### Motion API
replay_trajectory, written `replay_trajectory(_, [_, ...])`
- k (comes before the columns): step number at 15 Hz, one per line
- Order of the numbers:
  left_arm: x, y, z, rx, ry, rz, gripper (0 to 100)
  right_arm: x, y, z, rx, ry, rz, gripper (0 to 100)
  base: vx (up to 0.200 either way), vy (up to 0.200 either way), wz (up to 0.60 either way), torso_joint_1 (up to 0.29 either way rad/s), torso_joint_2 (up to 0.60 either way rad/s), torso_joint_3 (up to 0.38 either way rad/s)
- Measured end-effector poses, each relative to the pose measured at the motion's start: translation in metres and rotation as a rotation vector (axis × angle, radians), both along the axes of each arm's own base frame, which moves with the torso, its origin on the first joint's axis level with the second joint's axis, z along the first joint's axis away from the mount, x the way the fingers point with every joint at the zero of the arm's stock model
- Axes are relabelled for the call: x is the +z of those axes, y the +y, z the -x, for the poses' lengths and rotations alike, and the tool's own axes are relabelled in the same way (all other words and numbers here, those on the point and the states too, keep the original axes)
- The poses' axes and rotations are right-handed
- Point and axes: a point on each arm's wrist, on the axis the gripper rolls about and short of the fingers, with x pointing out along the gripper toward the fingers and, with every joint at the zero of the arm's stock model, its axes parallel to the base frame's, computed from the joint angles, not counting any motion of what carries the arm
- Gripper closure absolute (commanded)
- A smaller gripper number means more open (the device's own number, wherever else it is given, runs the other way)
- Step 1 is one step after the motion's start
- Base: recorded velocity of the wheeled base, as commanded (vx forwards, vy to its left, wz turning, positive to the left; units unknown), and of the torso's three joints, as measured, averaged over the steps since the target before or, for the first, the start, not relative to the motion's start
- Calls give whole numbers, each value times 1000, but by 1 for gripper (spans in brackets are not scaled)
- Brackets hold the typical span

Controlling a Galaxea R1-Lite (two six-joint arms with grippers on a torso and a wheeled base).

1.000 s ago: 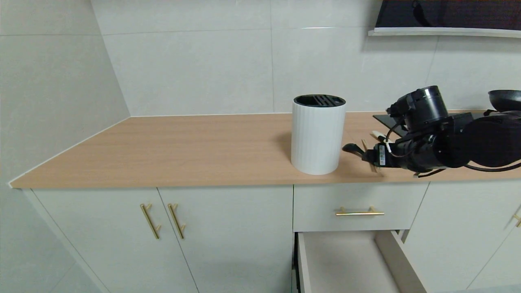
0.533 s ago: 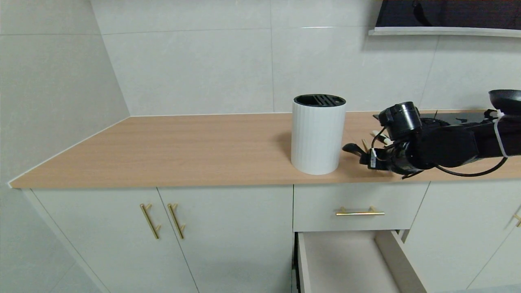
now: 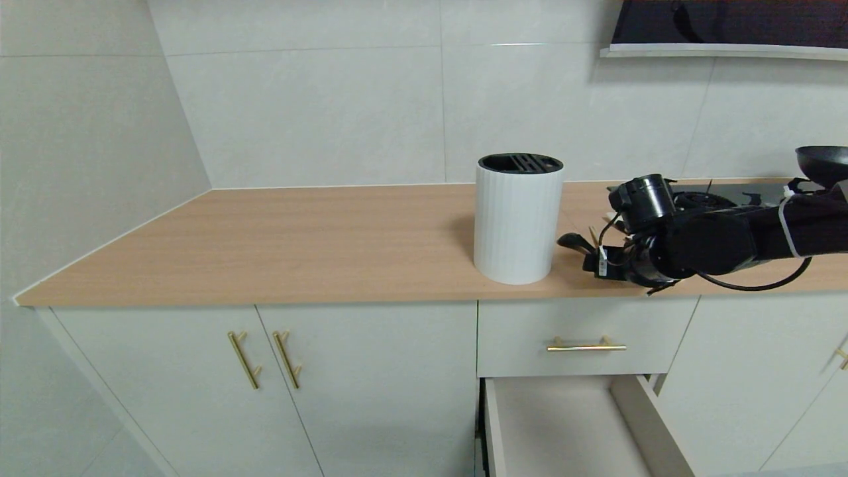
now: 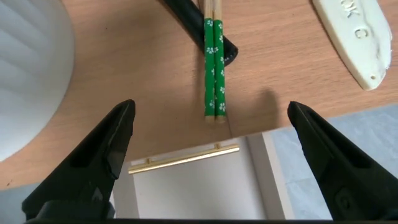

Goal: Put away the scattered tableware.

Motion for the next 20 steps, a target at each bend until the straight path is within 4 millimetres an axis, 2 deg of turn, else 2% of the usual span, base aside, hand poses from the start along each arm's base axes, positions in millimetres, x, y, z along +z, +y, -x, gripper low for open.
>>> replay_trajectory(2, [0,0,0,0,0,0,0,-2,-2,-2,-6,3,0,0,0,0,0,0,0,0])
replay_trajectory(3, [0,0,0,0,0,0,0,-2,-3,-4,-10,2,0,100,0,0,0,0,0,0])
replay_trajectory(10, [0,0,0,0,0,0,0,-3,-5,-6,-19,5,-1,100,0,0,0,0,0,0])
replay_trajectory(15, [0,0,0,0,0,0,0,4,-8,-2,-23,-7,-6,100,0,0,0,0,0,0])
replay_trajectory(18, [0,0,0,0,0,-1,0,22,-11,18,-8,-8,-15,100,0,0,0,0,0,0])
replay_trajectory(20, [0,0,0,0,0,0,0,47,-13,51,45,-16,-48,100,0,0,0,0,0,0])
